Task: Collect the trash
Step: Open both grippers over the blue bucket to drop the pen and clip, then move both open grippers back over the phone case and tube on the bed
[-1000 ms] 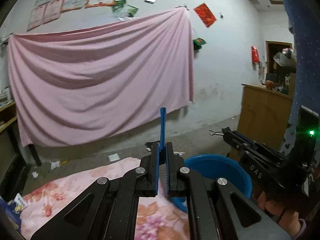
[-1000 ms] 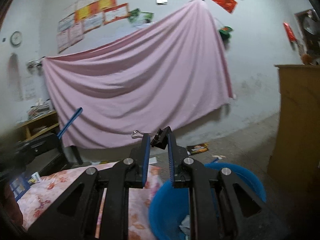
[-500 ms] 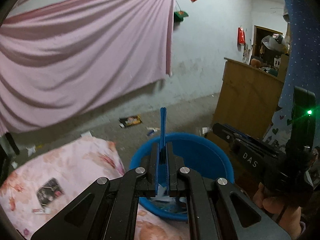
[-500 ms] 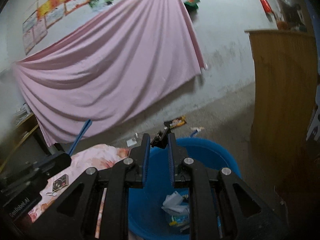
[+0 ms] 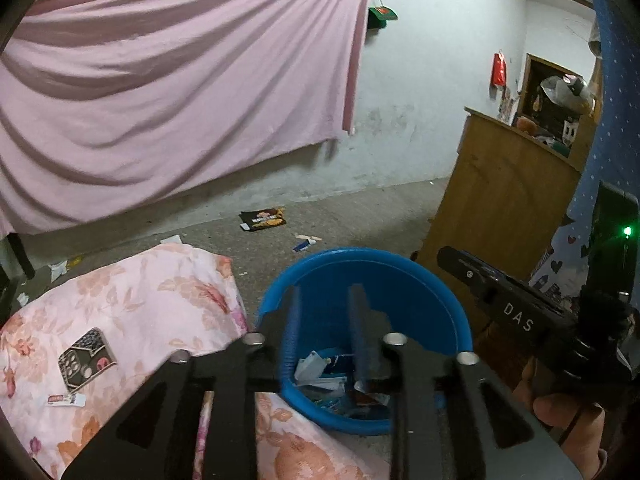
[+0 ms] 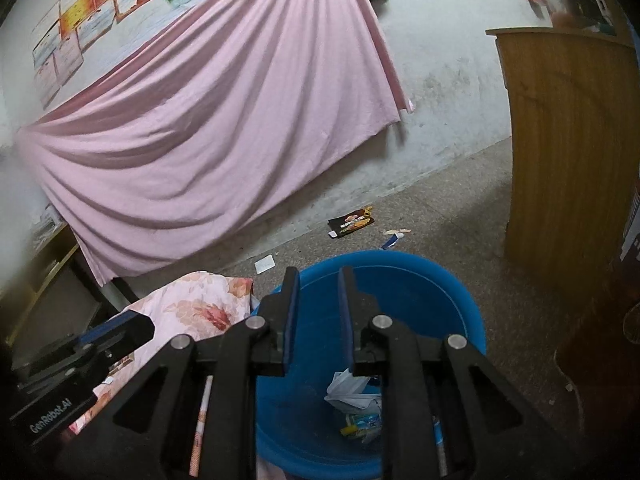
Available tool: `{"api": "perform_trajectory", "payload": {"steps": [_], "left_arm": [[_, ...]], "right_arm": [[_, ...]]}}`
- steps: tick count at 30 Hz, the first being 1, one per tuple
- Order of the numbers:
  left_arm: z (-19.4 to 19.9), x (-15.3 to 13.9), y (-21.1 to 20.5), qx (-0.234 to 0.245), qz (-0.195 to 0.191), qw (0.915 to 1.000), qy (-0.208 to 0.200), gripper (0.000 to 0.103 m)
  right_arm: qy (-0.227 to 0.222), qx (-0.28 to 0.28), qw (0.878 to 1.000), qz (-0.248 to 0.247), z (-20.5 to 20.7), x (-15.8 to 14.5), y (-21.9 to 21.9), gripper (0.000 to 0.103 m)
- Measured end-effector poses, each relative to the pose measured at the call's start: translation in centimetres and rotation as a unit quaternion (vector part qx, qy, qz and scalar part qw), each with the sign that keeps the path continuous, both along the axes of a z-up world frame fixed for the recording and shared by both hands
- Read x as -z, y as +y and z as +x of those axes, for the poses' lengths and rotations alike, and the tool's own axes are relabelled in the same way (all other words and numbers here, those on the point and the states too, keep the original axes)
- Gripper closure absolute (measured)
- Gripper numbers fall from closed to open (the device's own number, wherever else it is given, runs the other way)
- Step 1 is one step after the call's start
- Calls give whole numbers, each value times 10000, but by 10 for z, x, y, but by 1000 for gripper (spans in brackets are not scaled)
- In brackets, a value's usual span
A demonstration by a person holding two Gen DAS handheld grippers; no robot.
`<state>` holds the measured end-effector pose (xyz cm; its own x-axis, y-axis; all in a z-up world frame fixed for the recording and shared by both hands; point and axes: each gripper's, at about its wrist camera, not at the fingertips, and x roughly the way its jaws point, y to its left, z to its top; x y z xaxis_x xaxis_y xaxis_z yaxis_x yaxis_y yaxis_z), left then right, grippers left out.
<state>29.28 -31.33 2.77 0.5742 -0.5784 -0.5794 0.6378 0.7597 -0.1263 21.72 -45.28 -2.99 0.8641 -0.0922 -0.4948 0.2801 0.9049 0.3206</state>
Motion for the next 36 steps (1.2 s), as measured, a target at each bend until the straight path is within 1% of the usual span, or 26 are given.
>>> {"api": "perform_trajectory", "payload": {"steps": [4, 5, 6, 8, 9, 11, 13, 15, 17, 19, 20, 21, 22, 23, 24, 25, 26, 28, 31, 33, 36], "left_arm": [[-1, -8, 20, -261, -84, 9995, -142, 77], [-1, -10, 25, -334, -98, 9992, -187, 75], [-2, -14, 34, -440, -130, 9986, -245, 73], [-4, -22, 52, -673, -234, 9967, -382, 62], [-5, -25, 60, -778, -285, 9955, -450, 60], [-8, -32, 79, -1059, -376, 9916, -634, 60], [-12, -40, 103, -1378, -448, 9857, -864, 60], [-17, -45, 123, -1615, -458, 9801, -1059, 58], [-23, -49, 148, -1912, -445, 9718, -1306, 44], [-27, -52, 171, -2169, -480, 9645, -1430, 38], [-27, -52, 179, -2243, -500, 9623, -1456, 35], [-28, -52, 192, -2347, -528, 9592, -1483, 33], [-29, -52, 202, -2461, -551, 9558, -1511, 25], [-30, -50, 212, -2562, -561, 9526, -1543, 17], [-31, -49, 219, -2654, -565, 9495, -1576, 13], [-33, -48, 227, -2773, -577, 9453, -1618, 7], [-33, -46, 234, -2851, -599, 9423, -1647, 3], [-35, -42, 246, -2956, -630, 9382, -1687, 3], [-39, -34, 259, -3069, -511, 9339, -1761, 2], [-40, -30, 265, -3102, -421, 9329, -1779, 2], [-43, -20, 274, -3160, -296, 9317, -1767, 2]], "right_arm": [[-153, -48, 9997, -163, 1, -6, 6, 52], [-218, -63, 9996, -194, 1, -8, 8, 51], [-290, -82, 9993, -239, 1, -10, 11, 48], [-446, -152, 9982, -366, 1, -16, 19, 43], [-505, -182, 9977, -423, 1, -18, 25, 40], [-635, -262, 9960, -578, 2, -23, 37, 36], [-758, -274, 9937, -778, 3, -28, 49, 31], [-918, -253, 9902, -1017, 3, -33, 65, 26], [-1133, -340, 9860, -1179, 4, -40, 81, 22], [-1313, -466, 9826, -1225, 5, -45, 94, 16], [-1409, -557, 9810, -1216, 7, -47, 101, 15], [-1468, -622, 9797, -1215, 8, -48, 107, 11], [-1521, -698, 9783, -1224, 9, -49, 114, 8], [-1564, -772, 9768, -1242, 12, -49, 121, 6], [-1601, -851, 9753, -1259, 14, -49, 129, 4], [-1625, -930, 9741, -1266, 16, -49, 135, 0], [-1645, -1014, 9729, -1267, 18, -49, 142, 0], [-1690, -1168, 9703, -1278, 22, -46, 155, 0], [-1680, -1428, 9667, -1297, 31, -42, 175, 0], [-1604, -1577, 9659, -1285, 35, -37, 185, 0], [-1349, -1874, 9660, -1160, 48, -28, 199, 0]]}}
